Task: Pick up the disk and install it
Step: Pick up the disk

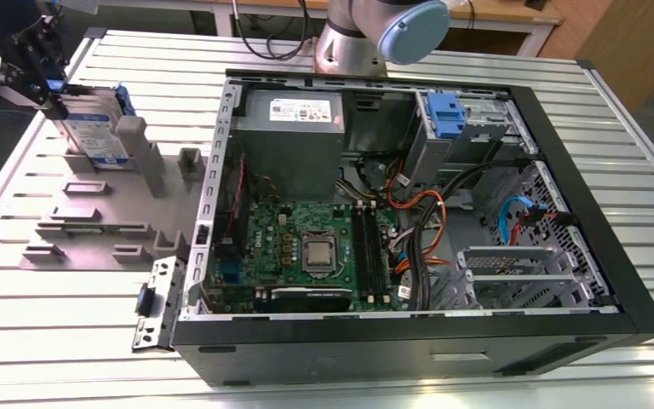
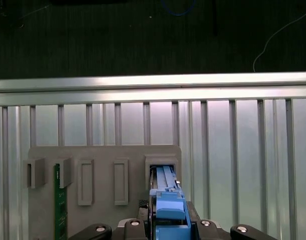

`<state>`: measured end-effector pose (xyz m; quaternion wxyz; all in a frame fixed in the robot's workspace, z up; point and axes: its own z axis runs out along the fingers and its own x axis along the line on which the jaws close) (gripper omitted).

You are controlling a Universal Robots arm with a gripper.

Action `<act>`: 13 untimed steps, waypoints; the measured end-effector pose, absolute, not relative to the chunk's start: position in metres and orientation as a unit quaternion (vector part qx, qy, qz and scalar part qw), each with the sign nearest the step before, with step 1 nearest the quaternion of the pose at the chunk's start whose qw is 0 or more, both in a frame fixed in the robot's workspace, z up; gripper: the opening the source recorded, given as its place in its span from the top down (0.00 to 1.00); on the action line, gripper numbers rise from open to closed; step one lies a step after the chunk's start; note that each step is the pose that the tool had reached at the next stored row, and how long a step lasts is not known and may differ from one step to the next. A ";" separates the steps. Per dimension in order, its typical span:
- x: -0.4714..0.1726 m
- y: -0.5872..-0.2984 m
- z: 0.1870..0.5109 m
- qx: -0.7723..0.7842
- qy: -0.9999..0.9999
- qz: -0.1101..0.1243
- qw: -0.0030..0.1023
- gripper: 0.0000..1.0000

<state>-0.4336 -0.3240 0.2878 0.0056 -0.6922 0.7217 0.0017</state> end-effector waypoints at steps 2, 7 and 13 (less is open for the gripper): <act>-0.434 -0.324 0.288 -0.692 0.722 0.002 0.006 0.64; -0.434 -0.324 0.291 -0.692 0.722 0.002 0.006 0.64; -0.434 -0.324 0.296 -0.692 0.722 0.002 0.006 0.64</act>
